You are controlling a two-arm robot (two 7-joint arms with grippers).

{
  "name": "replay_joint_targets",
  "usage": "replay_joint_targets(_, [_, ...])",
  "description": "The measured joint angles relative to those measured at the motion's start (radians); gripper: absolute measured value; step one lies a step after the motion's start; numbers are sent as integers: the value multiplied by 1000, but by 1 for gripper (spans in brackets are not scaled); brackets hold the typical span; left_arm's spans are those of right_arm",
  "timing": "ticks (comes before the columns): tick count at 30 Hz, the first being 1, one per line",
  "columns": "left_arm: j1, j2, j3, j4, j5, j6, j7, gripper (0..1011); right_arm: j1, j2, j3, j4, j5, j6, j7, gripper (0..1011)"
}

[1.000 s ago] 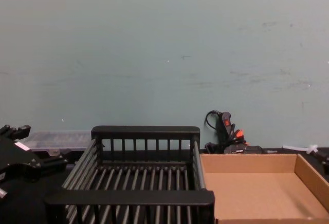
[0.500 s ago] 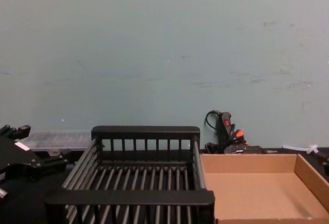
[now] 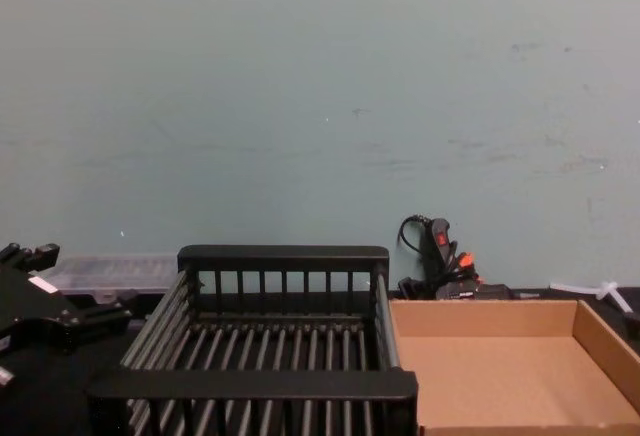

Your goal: Pick up the white tape and place it into the black box , Pick up the silver tape and place it into the brown box.

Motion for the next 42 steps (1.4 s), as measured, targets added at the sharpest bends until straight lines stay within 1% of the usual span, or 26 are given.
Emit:
replay_joint_targets(1, [0,0,0,0,0,0,0,1001,-6,3,5,-12,5,12,3,1002])
replay_joint_targets(2, [0,0,0,0,0,0,0,1001,-23,12,14,-38,16,38,9,1002])
replay_joint_targets(5, [0,0,0,0,0,0,0,1001,-45,25,26,-77,30,76,18,1002])
replay_joint_targets(7, [0,0,0,0,0,0,0,1001,-73,39,38,-120,39,114,26,1002])
replay_joint_targets(11, [0,0,0,0,0,0,0,1001,-100,53,50,-161,46,156,35,1002])
replay_joint_targets(17, [0,0,0,0,0,0,0,1001,-158,74,71,-228,56,223,51,1002])
replay_joint_targets(20, [0,0,0,0,0,0,0,1001,-174,77,78,-244,59,243,54,1002])
replay_joint_targets(23, [0,0,0,0,0,0,0,1001,-206,82,91,-274,66,280,58,1002])
replay_joint_targets(24, [0,0,0,0,0,0,0,1001,-206,82,91,-274,66,280,58,1002])
replay_joint_targets(31, [0,0,0,0,0,0,0,1001,-266,85,117,-316,81,337,67,1002])
replay_joint_targets(36, [0,0,0,0,0,0,0,1001,-303,85,131,-334,82,361,74,1002])
replay_joint_targets(42, [0,0,0,0,0,0,0,1001,-323,78,137,-339,76,377,78,1002])
